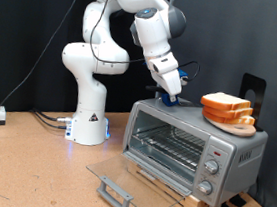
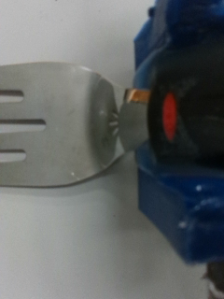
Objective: Make a piece of toast with the oven
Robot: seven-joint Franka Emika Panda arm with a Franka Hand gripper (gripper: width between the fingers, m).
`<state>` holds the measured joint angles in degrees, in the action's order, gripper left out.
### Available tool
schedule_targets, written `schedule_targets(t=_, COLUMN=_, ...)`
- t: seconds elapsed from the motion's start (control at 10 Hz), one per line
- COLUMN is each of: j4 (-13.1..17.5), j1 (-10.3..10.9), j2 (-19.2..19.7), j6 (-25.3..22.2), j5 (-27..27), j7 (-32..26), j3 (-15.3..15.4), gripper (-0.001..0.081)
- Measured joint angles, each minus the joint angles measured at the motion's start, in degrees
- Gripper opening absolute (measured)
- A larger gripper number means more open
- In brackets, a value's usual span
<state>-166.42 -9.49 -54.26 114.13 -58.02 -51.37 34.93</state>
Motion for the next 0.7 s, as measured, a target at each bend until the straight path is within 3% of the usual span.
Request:
schedule_targets(t=0.2, j4=0.0, j1=0.0, j2=-0.03, j6=0.11, j5=-0.05, j7=0.0, j3=0.52, gripper=0.0492)
schedule_targets(t=0.3, j4=0.0, j1=0.0, j2=-0.05, j6=0.13, j5=-0.08, j7=0.0, j3=0.68, gripper=0.0602)
schedule_targets(t=0.4, j4=0.0, j1=0.0, j2=-0.06, j6=0.15, j5=-0.13, j7=0.0, j3=0.89, gripper=0.0602)
schedule_targets(t=0.5, j4=0.0, j1=0.0, j2=-0.08, j6=0.17, j5=-0.26, j7=0.0, j3=1.15, gripper=0.0755)
schedule_targets(t=0.7, j4=0.0, j1=0.0, j2=-0.12, j6=0.33, j5=-0.78, j7=0.0, j3=1.69, gripper=0.0797)
